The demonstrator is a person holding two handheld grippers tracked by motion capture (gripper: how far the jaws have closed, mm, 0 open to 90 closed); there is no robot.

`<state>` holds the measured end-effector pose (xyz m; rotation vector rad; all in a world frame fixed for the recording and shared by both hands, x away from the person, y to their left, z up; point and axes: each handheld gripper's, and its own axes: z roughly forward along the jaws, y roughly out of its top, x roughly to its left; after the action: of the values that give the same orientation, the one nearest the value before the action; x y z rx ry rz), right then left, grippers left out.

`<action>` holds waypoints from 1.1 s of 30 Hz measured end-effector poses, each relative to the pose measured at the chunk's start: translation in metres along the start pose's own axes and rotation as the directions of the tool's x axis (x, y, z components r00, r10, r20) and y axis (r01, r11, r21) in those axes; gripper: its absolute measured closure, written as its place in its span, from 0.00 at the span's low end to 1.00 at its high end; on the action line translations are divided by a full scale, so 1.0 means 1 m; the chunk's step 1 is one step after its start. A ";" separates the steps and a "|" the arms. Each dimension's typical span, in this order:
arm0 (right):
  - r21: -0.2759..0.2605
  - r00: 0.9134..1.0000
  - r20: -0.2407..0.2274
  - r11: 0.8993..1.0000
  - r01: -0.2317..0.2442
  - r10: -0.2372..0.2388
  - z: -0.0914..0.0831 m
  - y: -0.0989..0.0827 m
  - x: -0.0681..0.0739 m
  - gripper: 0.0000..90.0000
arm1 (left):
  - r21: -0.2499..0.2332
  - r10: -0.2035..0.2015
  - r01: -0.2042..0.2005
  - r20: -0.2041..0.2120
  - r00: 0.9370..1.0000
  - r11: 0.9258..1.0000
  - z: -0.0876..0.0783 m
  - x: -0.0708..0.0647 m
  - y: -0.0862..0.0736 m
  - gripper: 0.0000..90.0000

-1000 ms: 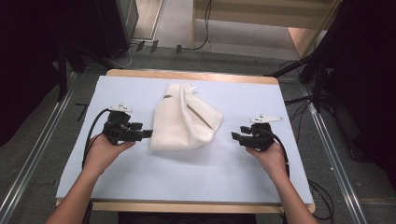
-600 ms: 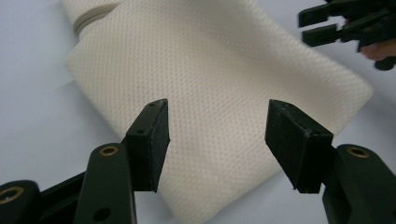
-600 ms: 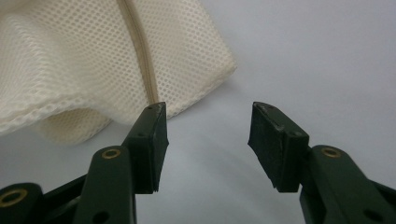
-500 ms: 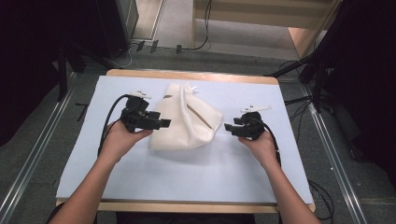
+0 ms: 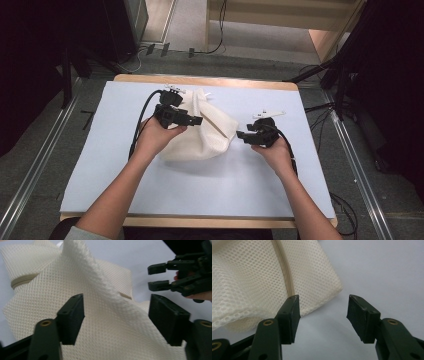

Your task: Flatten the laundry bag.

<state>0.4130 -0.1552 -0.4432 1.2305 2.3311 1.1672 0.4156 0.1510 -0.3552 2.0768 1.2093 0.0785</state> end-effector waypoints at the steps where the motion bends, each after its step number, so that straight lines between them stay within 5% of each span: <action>1: -0.011 1.000 0.001 1.000 0.004 -0.004 0.001 0.000 -0.001 0.50 | 0.010 -0.007 0.007 0.011 1.000 1.000 0.004 0.003 -0.001 0.43; 5: 0.003 1.000 0.006 1.000 -0.003 0.003 0.011 0.006 -0.003 0.49 | 0.026 0.010 -0.011 0.033 0.999 1.000 0.013 0.006 -0.007 0.82; 8: -0.005 1.000 0.004 1.000 0.002 -0.002 0.017 0.011 -0.003 0.48 | 0.033 0.034 -0.036 0.051 0.998 0.999 0.016 0.010 -0.022 0.96; 19: -0.023 1.000 0.007 0.999 0.030 -0.029 0.033 0.029 0.001 0.37 | 0.011 0.057 -0.058 0.086 0.995 0.998 -0.003 0.015 -0.060 1.00; 26: -0.026 0.998 -0.035 0.998 0.059 -0.060 0.049 0.033 0.009 0.36 | 0.013 0.059 -0.060 0.116 0.992 0.998 -0.016 0.016 -0.076 1.00; 30: 0.000 0.998 -0.046 0.999 0.037 -0.037 0.059 0.032 0.006 0.51 | 0.004 0.047 -0.048 0.114 0.992 0.999 -0.021 0.020 -0.082 1.00; 31: 0.034 0.998 -0.061 0.999 0.016 -0.014 0.062 0.032 0.008 0.74 | 0.001 0.043 -0.043 0.108 0.993 0.999 -0.023 0.025 -0.084 1.00; 33: 0.078 0.999 -0.036 0.997 0.017 -0.015 0.061 0.033 0.012 0.90 | -0.009 0.022 -0.021 0.114 0.993 1.000 -0.027 0.030 -0.087 1.00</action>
<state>0.4579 -0.1022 -0.4563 1.2241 2.4299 1.1106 0.3582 0.2152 -0.3965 2.0584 1.1159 -0.0257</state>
